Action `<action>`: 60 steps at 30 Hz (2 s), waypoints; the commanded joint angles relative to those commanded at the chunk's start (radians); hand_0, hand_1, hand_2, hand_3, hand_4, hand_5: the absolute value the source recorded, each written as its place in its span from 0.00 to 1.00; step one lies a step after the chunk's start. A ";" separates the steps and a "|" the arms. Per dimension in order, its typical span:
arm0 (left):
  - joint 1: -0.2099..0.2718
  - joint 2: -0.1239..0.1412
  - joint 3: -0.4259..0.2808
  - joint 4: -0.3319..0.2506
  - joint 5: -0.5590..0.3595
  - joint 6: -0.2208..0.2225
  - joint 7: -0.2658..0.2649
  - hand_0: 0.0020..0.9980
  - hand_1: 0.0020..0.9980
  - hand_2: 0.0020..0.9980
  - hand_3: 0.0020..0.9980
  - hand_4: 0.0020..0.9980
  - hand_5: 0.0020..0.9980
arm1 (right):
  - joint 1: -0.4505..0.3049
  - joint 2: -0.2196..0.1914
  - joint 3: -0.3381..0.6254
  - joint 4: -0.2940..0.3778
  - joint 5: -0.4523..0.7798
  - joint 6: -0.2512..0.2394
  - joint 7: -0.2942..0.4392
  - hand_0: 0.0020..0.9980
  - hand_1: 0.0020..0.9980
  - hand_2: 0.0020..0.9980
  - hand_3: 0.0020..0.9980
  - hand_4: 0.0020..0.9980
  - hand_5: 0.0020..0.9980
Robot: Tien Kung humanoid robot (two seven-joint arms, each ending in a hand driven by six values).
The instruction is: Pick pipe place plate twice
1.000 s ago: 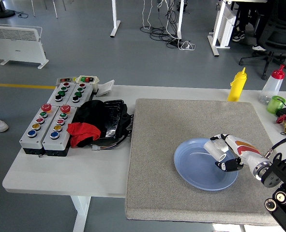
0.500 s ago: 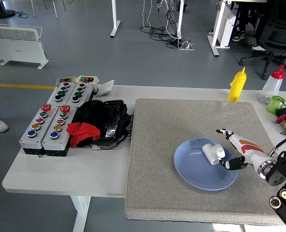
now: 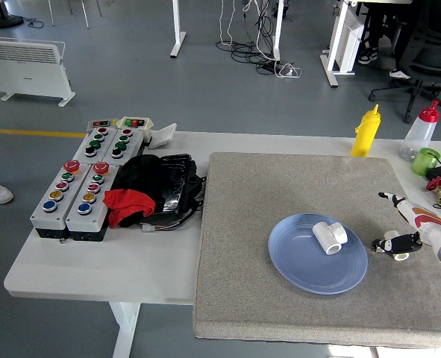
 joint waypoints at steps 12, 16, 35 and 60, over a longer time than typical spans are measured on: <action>0.010 0.000 -0.009 -0.004 0.020 0.007 0.016 0.64 0.52 0.48 0.65 0.44 1.00 | 0.015 -0.008 -0.040 -0.122 0.054 0.009 0.023 0.96 0.91 0.98 0.97 0.80 0.30; 0.012 0.000 -0.009 -0.005 0.022 0.009 0.019 0.64 0.52 0.48 0.65 0.44 1.00 | 0.037 -0.006 -0.073 -0.150 0.065 0.009 0.023 0.96 0.91 0.98 0.97 0.80 0.30; 0.009 0.000 -0.002 -0.004 0.009 0.010 0.015 0.64 0.52 0.48 0.65 0.43 1.00 | 0.143 -0.016 -0.219 -0.276 0.095 -0.011 0.046 0.64 0.68 0.71 0.76 0.69 0.27; 0.005 0.000 0.006 -0.003 -0.004 0.009 0.008 0.64 0.52 0.48 0.65 0.43 1.00 | 0.131 -0.040 -0.209 -0.241 0.095 -0.041 0.081 0.42 0.52 0.56 0.68 0.58 0.22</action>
